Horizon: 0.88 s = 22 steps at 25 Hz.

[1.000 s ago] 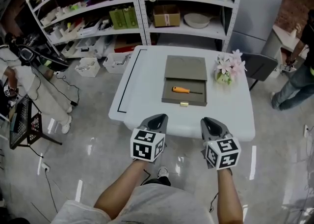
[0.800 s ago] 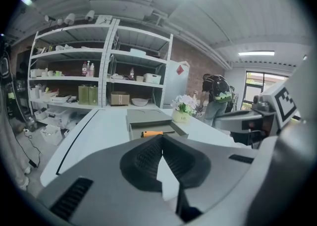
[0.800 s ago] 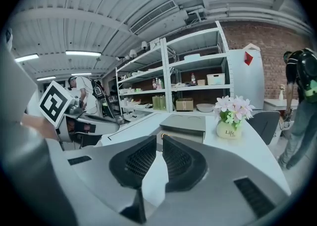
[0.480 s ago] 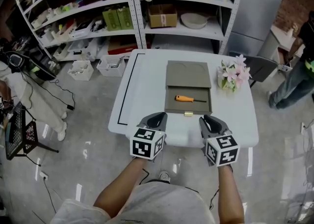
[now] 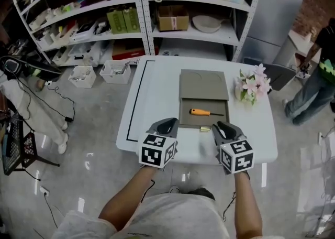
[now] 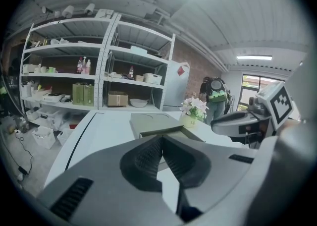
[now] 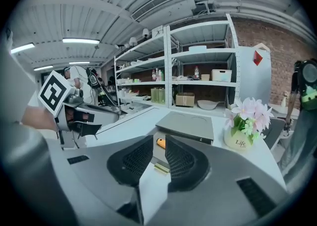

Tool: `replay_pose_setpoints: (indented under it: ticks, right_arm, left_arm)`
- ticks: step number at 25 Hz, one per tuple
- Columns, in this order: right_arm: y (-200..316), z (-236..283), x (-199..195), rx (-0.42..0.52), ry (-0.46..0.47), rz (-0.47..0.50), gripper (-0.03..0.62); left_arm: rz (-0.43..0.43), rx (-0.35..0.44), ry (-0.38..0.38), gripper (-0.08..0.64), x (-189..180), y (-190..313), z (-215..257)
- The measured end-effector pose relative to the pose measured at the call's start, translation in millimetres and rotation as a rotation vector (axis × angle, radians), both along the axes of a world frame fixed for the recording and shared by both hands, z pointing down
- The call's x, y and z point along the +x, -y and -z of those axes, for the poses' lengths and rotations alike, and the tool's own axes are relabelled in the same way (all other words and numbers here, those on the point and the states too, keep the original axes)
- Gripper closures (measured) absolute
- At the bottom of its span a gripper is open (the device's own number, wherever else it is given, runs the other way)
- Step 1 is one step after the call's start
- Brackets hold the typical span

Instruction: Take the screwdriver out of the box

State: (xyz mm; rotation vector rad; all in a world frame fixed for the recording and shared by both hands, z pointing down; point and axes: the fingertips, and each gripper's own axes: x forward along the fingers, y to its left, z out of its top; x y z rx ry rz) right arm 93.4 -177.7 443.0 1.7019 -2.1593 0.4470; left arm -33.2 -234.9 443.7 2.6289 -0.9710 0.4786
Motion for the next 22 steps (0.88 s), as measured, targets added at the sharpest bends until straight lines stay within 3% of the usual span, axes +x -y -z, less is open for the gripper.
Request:
replay_pose_setpoints:
  ticks: [9, 22]
  right_arm:
    - [31, -18, 3, -0.053, -0.06, 0.111, 0.497]
    - [80, -61, -3, -0.173, -0.163, 0.394, 0.464]
  left_arm:
    - [0.025, -0.014, 0.023, 0.557, 1, 19, -11]
    - [0.123, -0.047, 0.043, 0.556, 15, 69, -28]
